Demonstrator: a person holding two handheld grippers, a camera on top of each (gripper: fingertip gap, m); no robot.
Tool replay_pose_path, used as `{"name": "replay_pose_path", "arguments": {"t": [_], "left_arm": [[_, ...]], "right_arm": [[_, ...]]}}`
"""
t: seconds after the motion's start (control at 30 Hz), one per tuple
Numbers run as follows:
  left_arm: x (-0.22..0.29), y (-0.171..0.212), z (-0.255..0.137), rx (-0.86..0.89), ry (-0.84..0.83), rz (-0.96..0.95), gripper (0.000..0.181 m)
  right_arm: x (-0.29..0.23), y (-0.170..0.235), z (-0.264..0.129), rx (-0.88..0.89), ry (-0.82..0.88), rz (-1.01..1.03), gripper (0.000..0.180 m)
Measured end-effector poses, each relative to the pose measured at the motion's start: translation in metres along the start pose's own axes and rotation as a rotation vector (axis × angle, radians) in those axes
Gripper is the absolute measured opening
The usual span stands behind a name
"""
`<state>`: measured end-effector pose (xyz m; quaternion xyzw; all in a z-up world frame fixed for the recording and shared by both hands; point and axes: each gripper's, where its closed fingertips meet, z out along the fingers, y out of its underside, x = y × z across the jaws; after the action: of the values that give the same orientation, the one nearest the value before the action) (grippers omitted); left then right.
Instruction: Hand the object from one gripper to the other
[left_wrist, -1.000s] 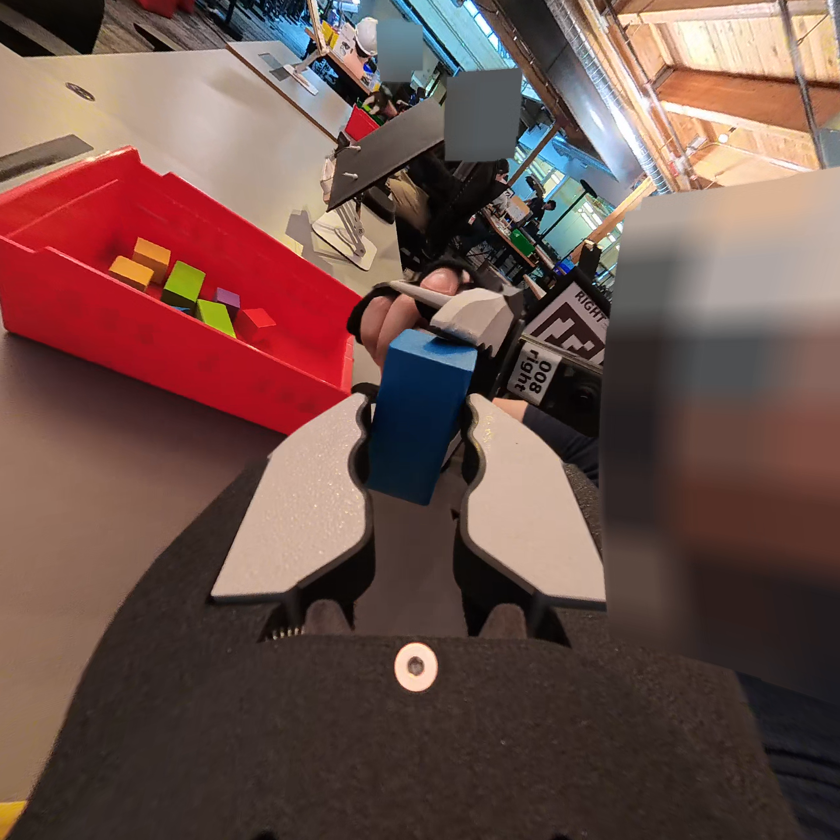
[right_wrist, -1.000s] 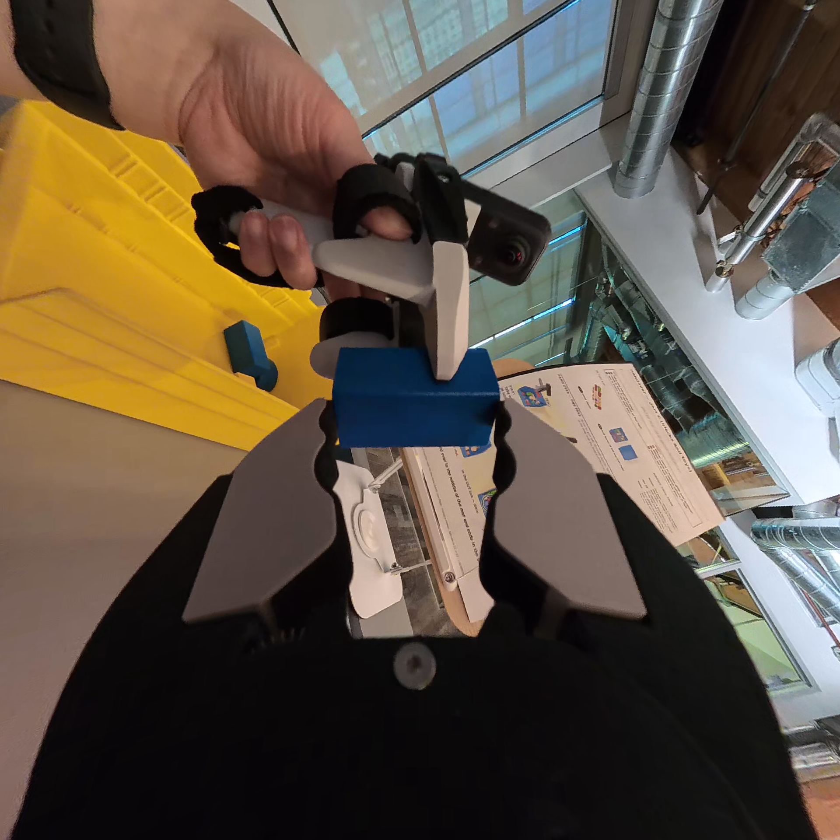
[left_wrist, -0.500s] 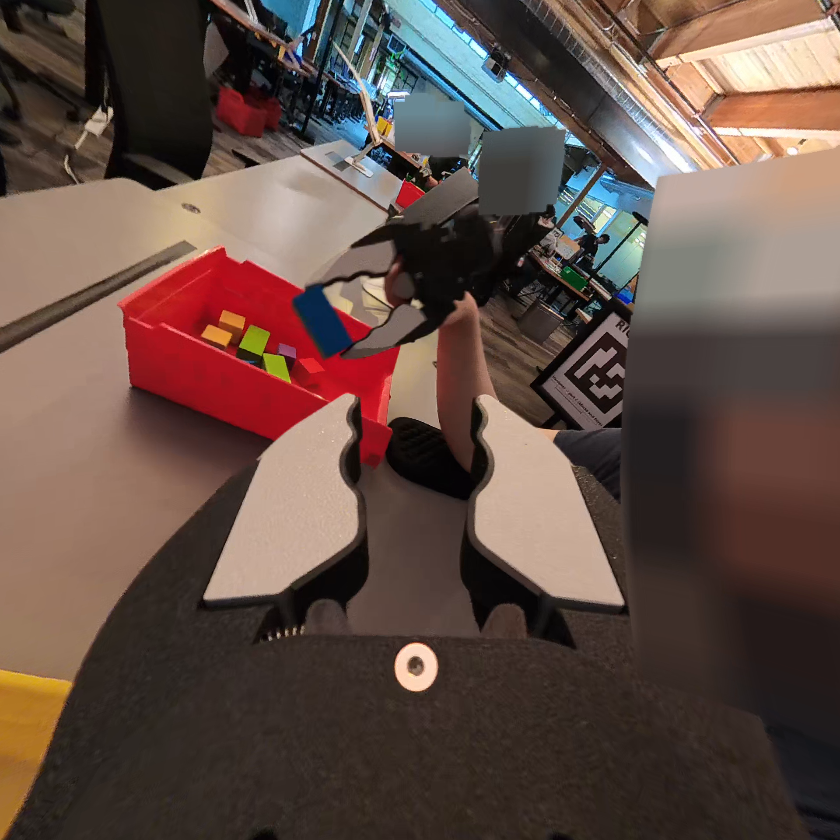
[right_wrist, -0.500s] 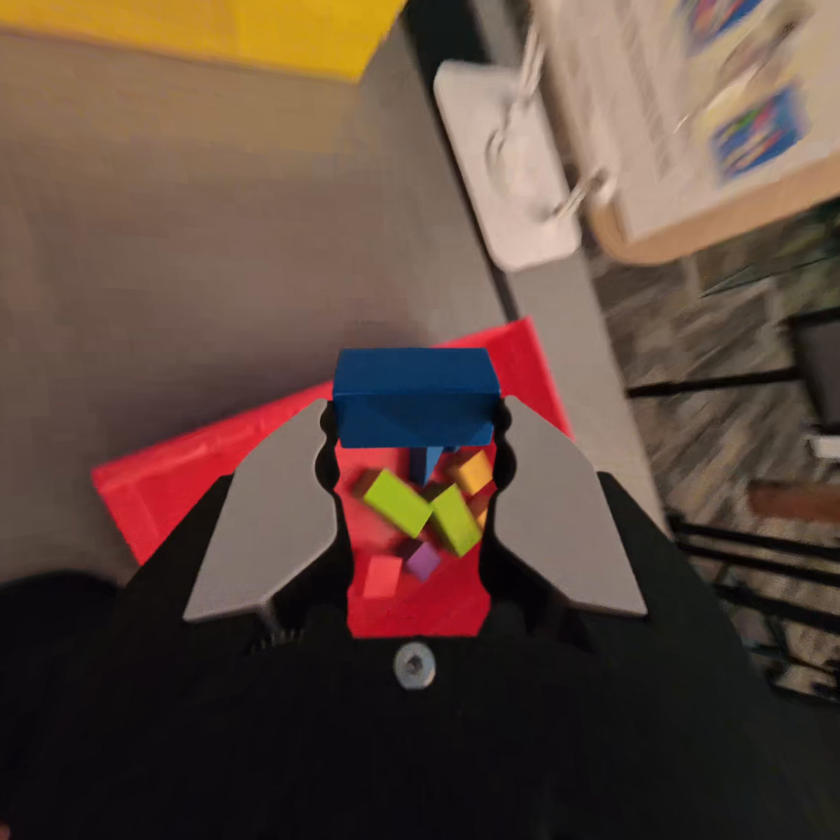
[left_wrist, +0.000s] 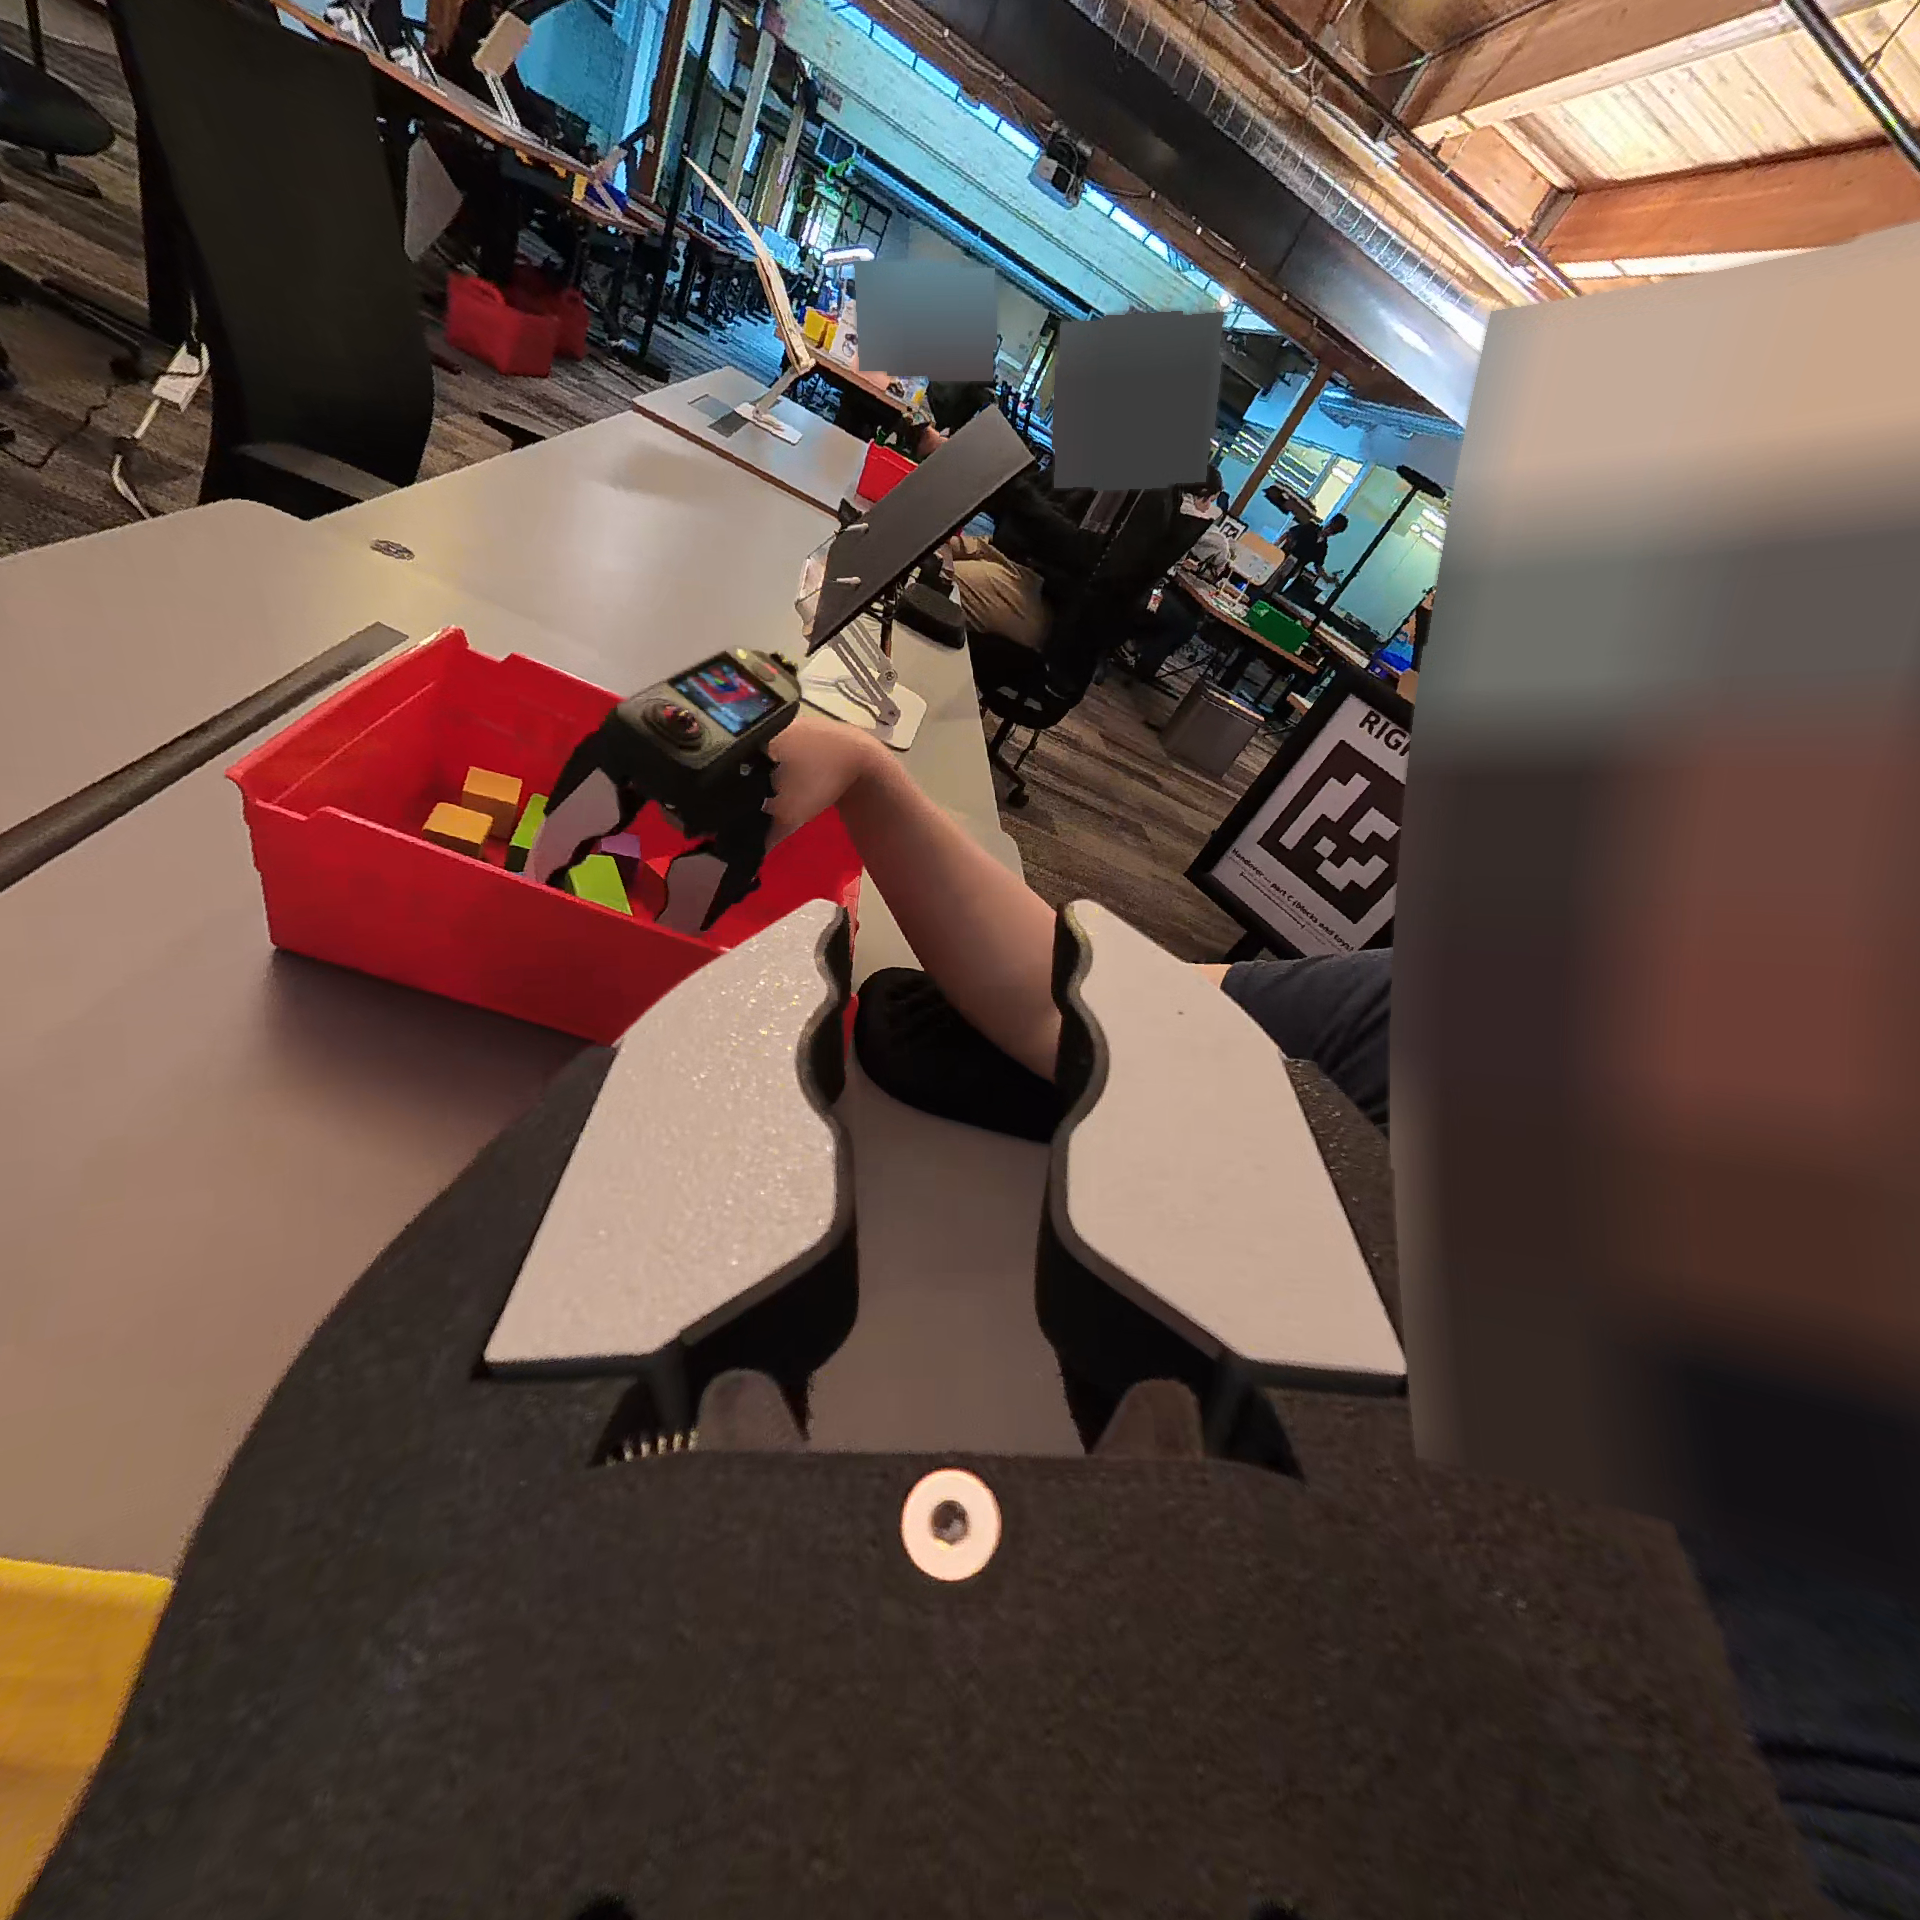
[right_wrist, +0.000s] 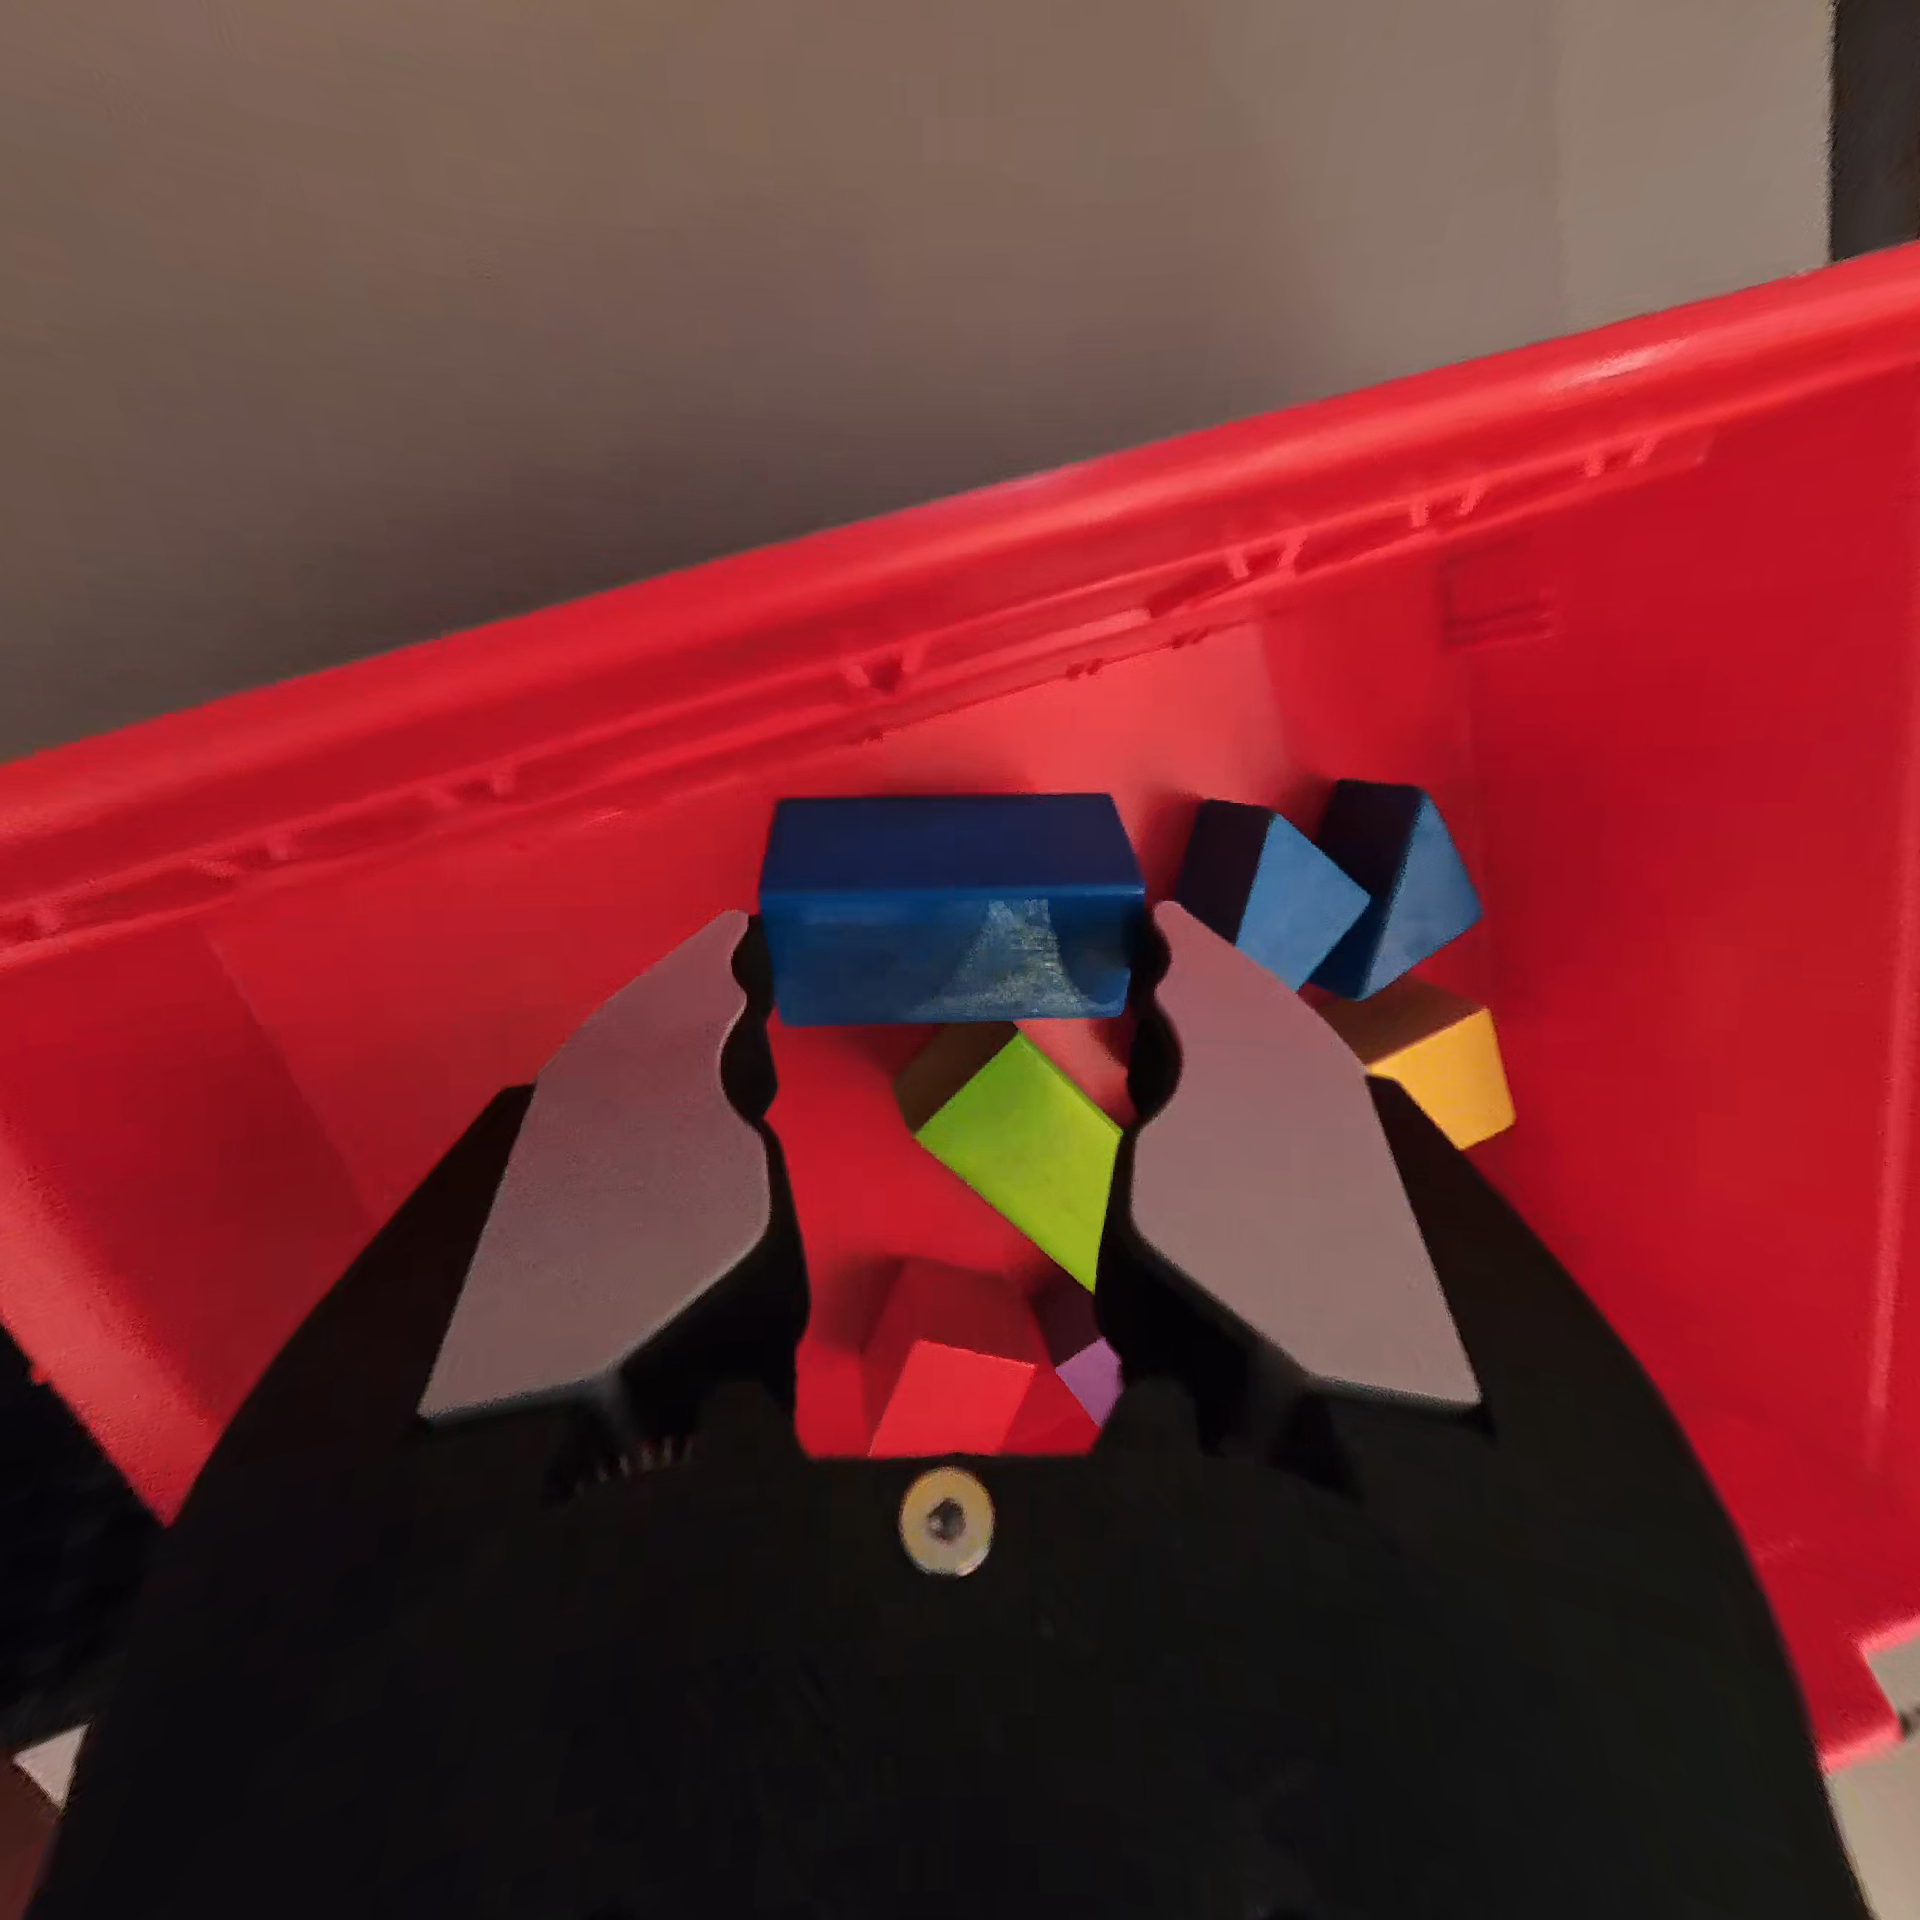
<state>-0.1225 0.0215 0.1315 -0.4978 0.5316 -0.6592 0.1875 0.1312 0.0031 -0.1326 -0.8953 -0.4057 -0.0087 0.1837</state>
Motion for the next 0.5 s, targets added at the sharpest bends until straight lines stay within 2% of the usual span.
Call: {"name": "replay_pose_path", "arguments": {"t": [0.1,0.5], "left_arm": [[-0.002,0.000,-0.001,0.002,-0.014,-0.001,0.035],[-0.010,0.003,0.003,-0.017,-0.044,-0.015,0.032]], "right_arm": [[0.003,0.006,0.008,-0.053,-0.007,0.035,0.068],[0.005,-0.002,0.016,0.002,-0.055,0.102,0.068]]}}
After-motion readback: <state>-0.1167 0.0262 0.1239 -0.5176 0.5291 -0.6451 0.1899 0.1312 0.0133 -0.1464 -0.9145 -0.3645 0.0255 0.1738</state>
